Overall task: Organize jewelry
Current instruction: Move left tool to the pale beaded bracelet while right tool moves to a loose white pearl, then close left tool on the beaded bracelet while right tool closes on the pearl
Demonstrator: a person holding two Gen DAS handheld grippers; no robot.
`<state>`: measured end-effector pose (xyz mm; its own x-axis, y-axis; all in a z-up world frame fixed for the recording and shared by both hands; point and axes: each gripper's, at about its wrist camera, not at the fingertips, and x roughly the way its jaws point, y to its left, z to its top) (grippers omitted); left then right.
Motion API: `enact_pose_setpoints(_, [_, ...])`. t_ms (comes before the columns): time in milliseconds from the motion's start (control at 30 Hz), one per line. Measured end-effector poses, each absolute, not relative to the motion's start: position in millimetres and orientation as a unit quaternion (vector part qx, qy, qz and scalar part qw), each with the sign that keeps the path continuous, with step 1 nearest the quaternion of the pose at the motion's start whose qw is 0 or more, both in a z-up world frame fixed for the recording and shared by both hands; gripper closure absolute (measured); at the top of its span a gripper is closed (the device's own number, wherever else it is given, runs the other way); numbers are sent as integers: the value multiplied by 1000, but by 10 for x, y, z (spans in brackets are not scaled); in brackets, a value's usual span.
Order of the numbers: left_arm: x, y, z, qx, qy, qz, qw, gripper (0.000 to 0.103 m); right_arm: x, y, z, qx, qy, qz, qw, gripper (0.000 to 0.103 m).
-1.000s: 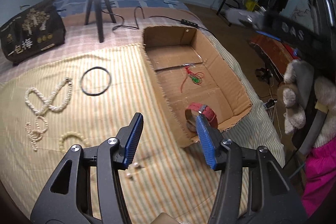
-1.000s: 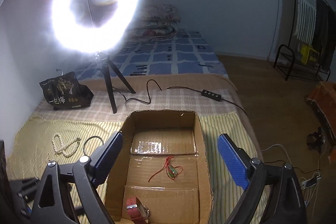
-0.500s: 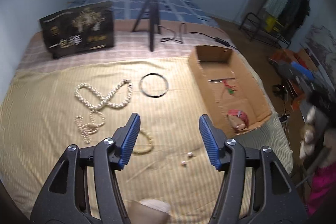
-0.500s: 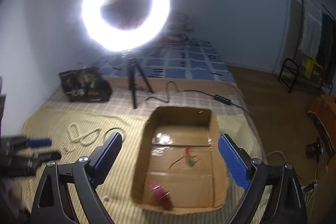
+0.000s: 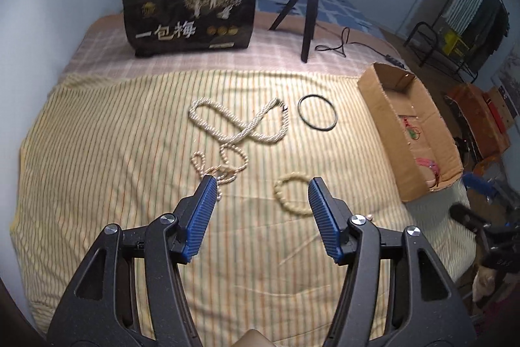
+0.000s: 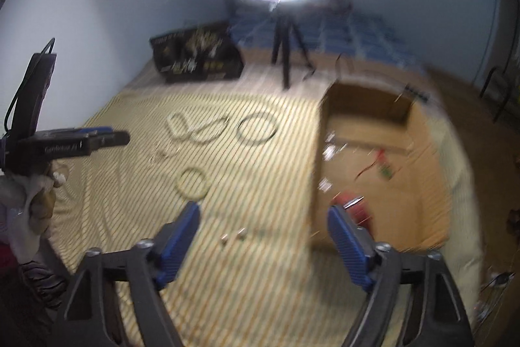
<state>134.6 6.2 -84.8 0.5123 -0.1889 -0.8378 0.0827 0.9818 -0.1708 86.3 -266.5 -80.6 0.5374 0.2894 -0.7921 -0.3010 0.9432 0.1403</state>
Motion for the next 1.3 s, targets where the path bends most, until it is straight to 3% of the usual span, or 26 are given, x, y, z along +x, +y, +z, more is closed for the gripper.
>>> enact_pose_setpoints(233, [1403,105,-1116,-75,518,-90,847,47,999,-2523,-1289,34,527,181,830,62])
enact_pose_setpoints(367, [1490,41,-1265,-96,540,-102,830,56,1101,-2487,-1488,59,557,170,811,71])
enact_pose_setpoints(467, [1557,-18,-1375,-105,555,-105,818,64,1167,-2442,-1591,71,574,163,799,74])
enact_pose_setpoints(667, [1666,-102,-1562,-115,576,-104,803,67,1287,-2363,-1735,82,592,145,789,79])
enact_pose_setpoints(1300, [1856,-142,-1810,-120,591,-92,792,68,1419,-2261,-1851,45,598,124,790,86])
